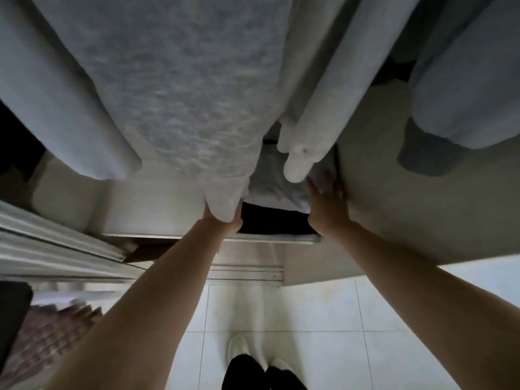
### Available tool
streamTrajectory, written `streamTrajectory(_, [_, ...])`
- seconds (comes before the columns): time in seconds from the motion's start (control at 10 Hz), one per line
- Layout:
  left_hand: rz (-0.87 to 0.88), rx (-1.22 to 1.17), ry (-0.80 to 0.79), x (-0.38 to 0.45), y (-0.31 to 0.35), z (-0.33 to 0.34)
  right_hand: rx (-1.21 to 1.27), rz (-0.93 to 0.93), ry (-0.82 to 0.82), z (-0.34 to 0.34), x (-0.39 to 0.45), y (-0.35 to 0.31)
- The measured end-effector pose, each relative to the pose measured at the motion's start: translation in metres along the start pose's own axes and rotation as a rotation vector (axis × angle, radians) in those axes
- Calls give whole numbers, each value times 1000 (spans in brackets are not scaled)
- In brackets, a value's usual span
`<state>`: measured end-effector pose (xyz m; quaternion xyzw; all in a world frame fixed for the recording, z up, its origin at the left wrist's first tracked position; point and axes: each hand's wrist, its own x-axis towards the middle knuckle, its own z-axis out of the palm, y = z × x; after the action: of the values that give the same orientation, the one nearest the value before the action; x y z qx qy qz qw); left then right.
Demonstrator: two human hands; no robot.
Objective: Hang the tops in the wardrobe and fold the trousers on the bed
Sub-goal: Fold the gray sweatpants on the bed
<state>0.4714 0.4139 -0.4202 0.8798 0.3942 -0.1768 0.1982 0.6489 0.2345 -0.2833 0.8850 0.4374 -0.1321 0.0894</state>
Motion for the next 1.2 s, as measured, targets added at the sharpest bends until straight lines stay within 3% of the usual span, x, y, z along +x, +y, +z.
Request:
streamTrajectory(0.1, [170,13,118,-91,68,-63,-124,-50,184,24,-1,-6])
streamTrajectory(0.2, [137,131,410,-69,59,-45,-179,-49,368,40,8,1])
streamTrajectory(0.3, [220,175,499,-53,60,-46,-156,-64,455,50,13,1])
streamTrajectory(0.4, [276,120,493,-45,64,-65,-123,-31,387,50,19,4])
streamTrajectory(0.5, [429,379,496,-45,53,-73,-114,-50,439,59,25,10])
streamTrajectory(0.6, [305,238,492,-73,45,-73,-89,-61,406,59,21,6])
streamTrajectory(0.7, [221,434,396,-85,27,-48,-142,-145,378,59,15,3])
streamTrajectory(0.8, [296,271,464,-84,22,-28,-158,-153,322,53,9,3])
streamTrajectory(0.9, [257,252,465,-93,23,-28,-164,-149,268,57,1,10])
streamTrajectory(1.2, [97,164,233,-121,26,-35,-134,-115,-2,31,-27,1])
